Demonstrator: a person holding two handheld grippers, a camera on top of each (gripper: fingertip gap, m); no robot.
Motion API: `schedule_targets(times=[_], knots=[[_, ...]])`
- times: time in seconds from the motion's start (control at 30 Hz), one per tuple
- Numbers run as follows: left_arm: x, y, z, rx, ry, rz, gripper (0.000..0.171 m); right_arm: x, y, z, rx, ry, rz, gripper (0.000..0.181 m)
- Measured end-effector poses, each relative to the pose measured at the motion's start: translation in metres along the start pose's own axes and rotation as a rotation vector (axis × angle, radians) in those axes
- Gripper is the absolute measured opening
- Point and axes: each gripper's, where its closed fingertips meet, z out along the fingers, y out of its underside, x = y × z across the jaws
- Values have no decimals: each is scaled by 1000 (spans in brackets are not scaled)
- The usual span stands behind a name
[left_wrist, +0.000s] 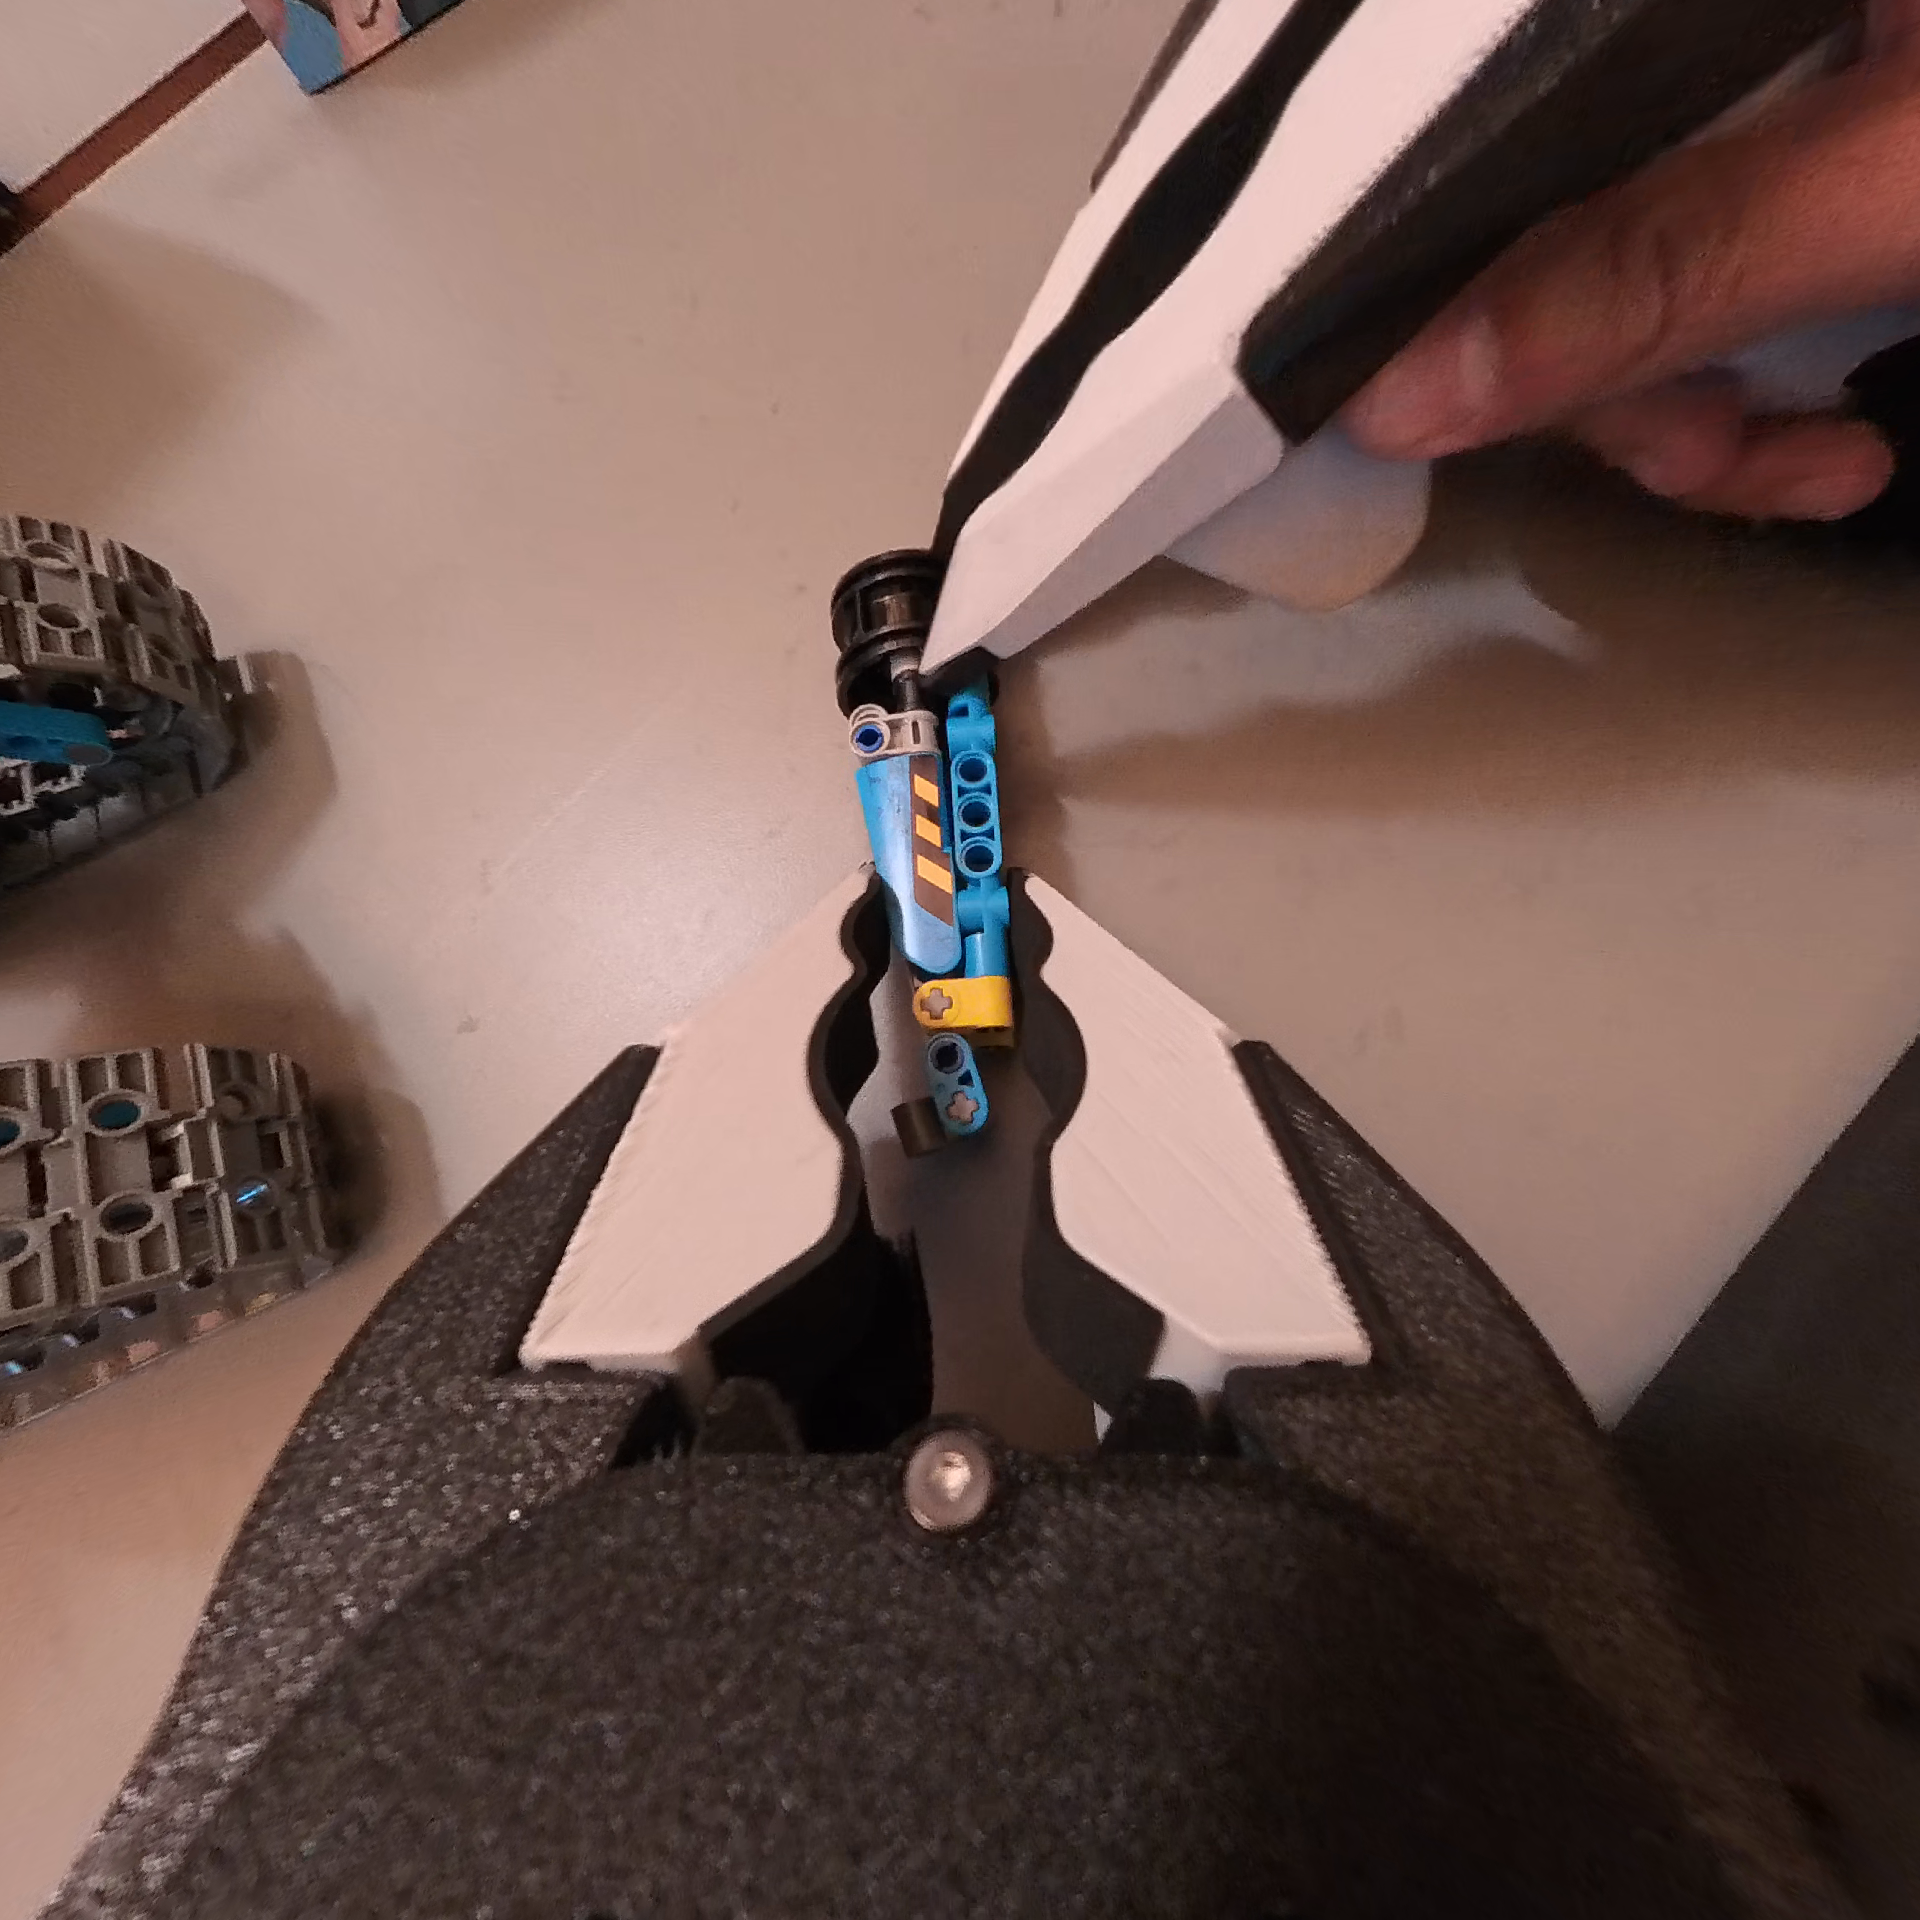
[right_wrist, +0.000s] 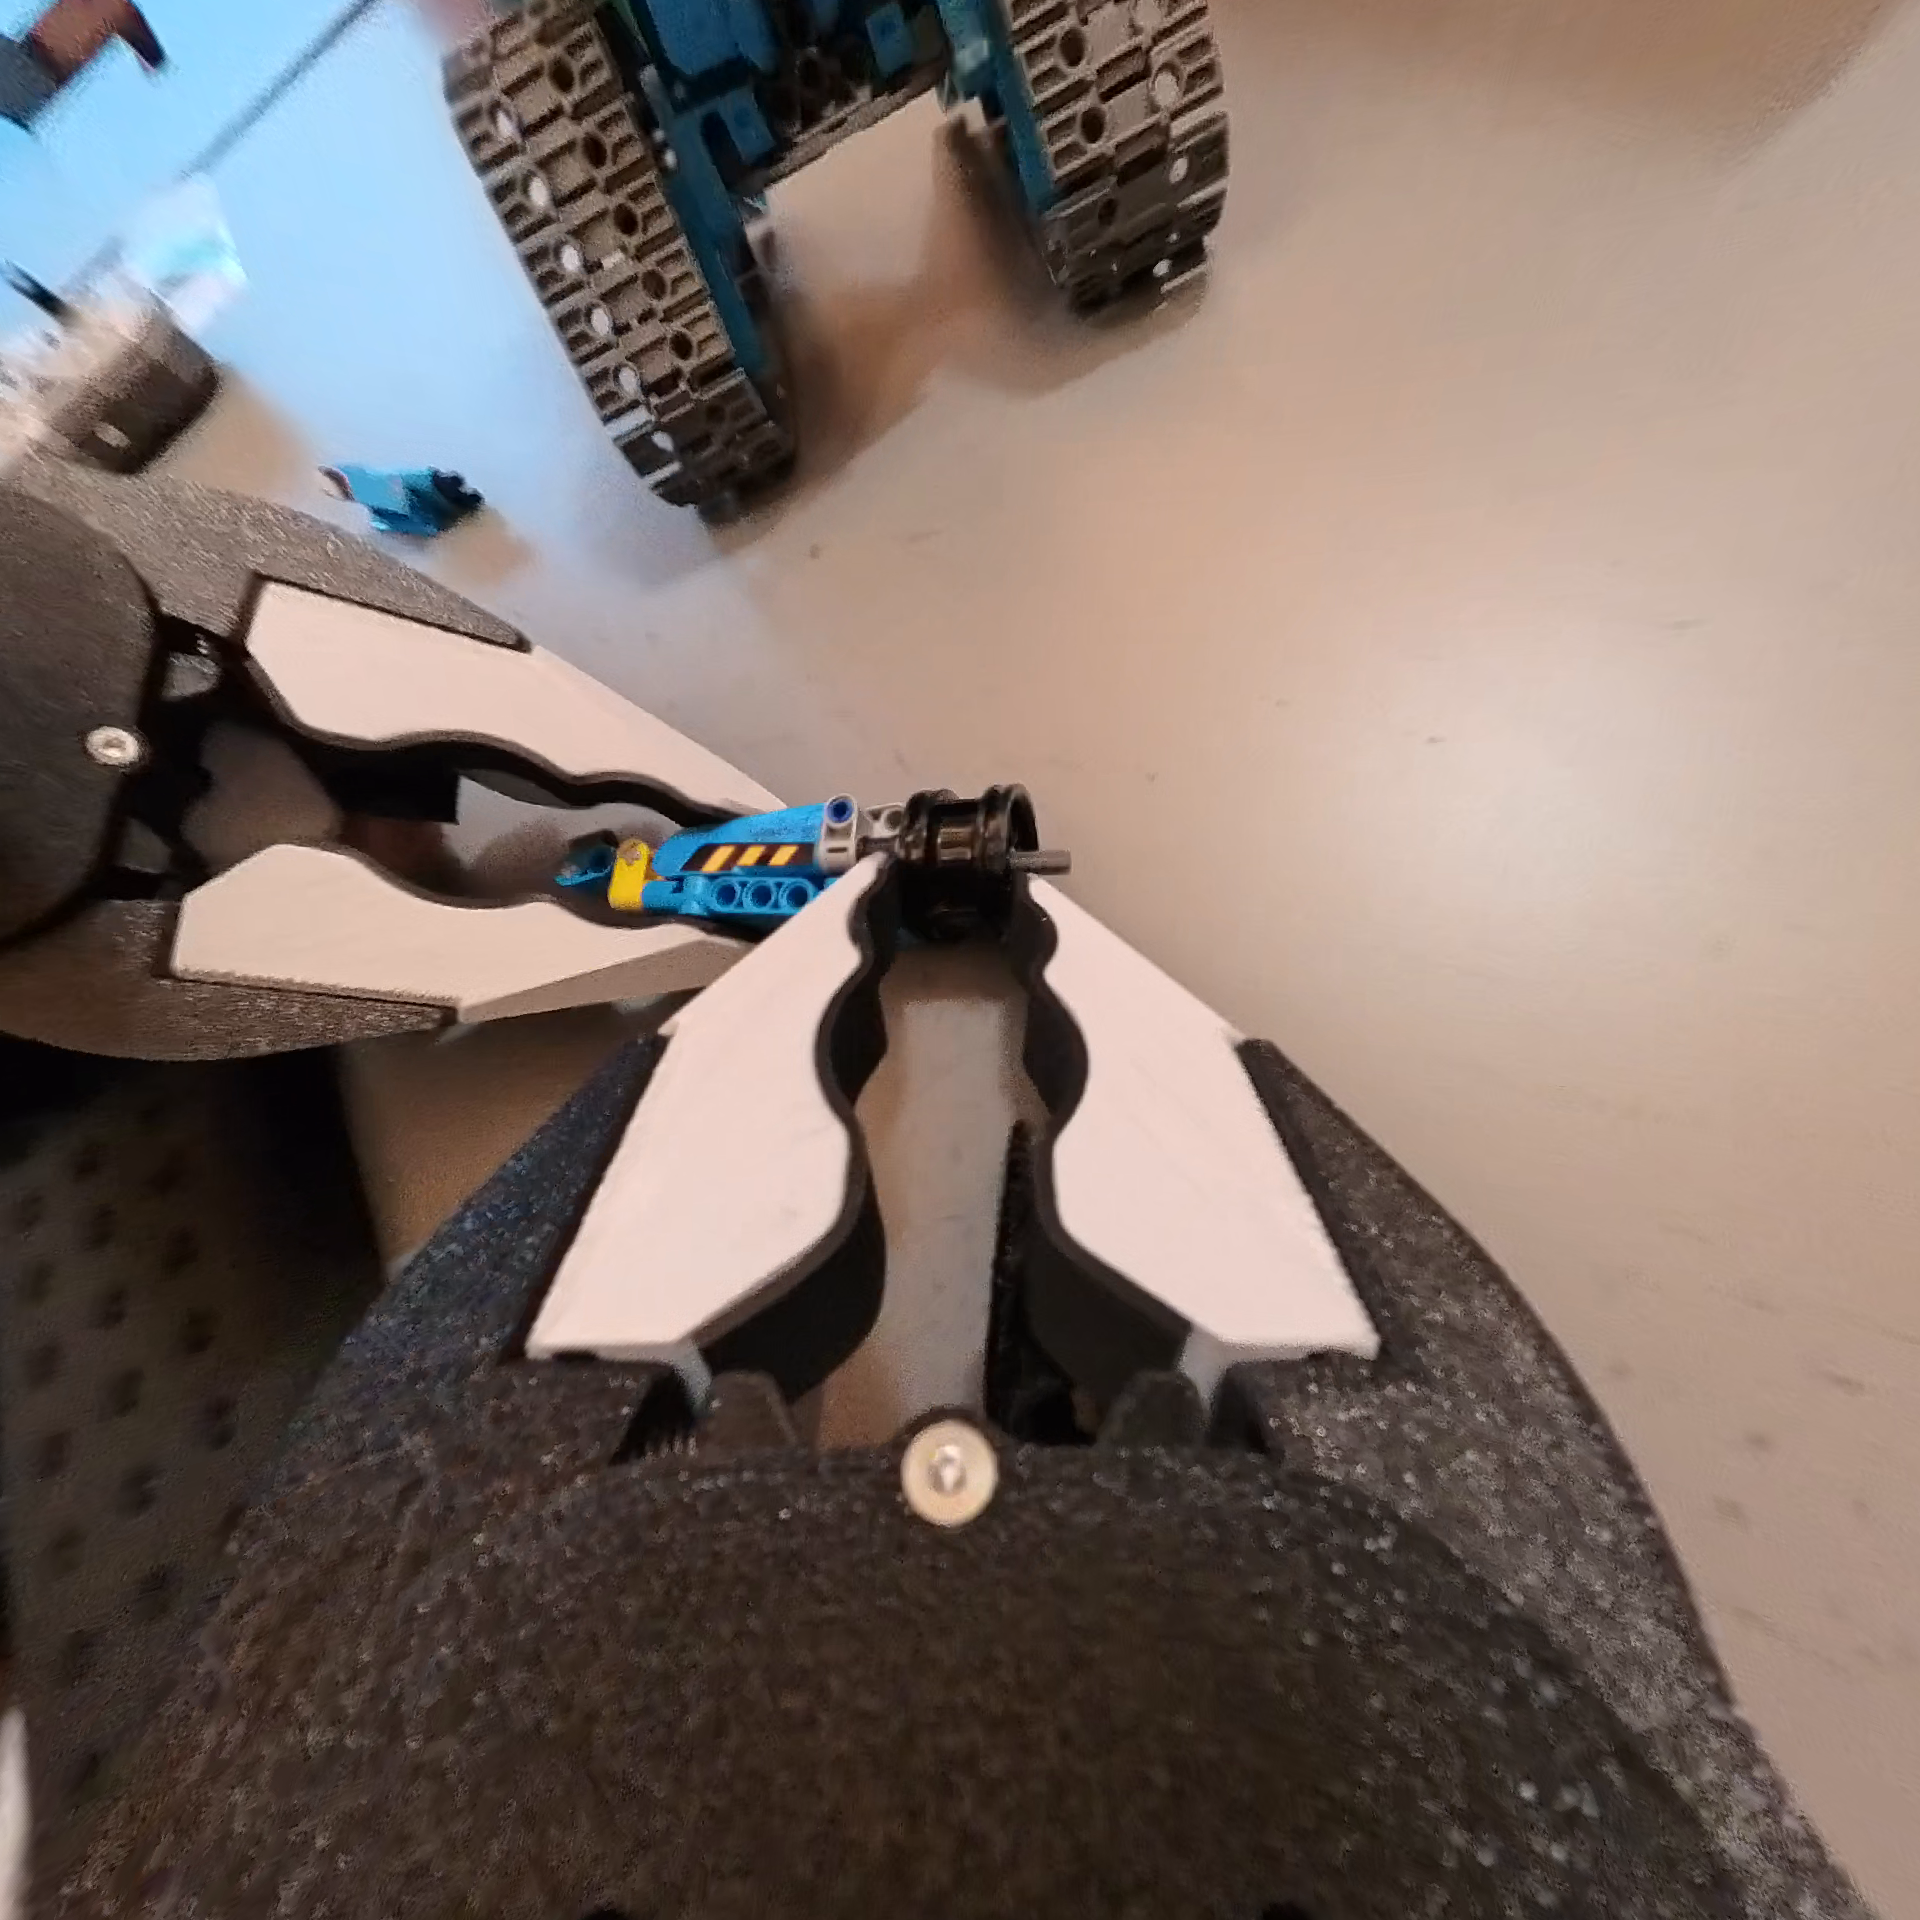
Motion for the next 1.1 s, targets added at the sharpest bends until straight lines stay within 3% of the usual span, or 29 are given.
schedule_targets(times=[0.27, 0.47, 0.77, 0.93, 1.1], knots=[[-4, -1, -1, 14, 0, -58, 20, 3, -4, -1, -4, 139, -120, 17], [-5, -6, -4, 51, 33, -113, 20, 7, -7, -2, 2, 161, -138, 17], [-1, -3, -2, 27, 75, -131, 20, 4, -6, -3, 22, 22, -141, 22], [0, 1, 1, -5, 93, -139, 20, -16, -2, -17, 36, 65, -554, 34], [5, 1, 0, -6, 125, -120, 20, -29, 11, -5, -24, 128, -866, 34]])
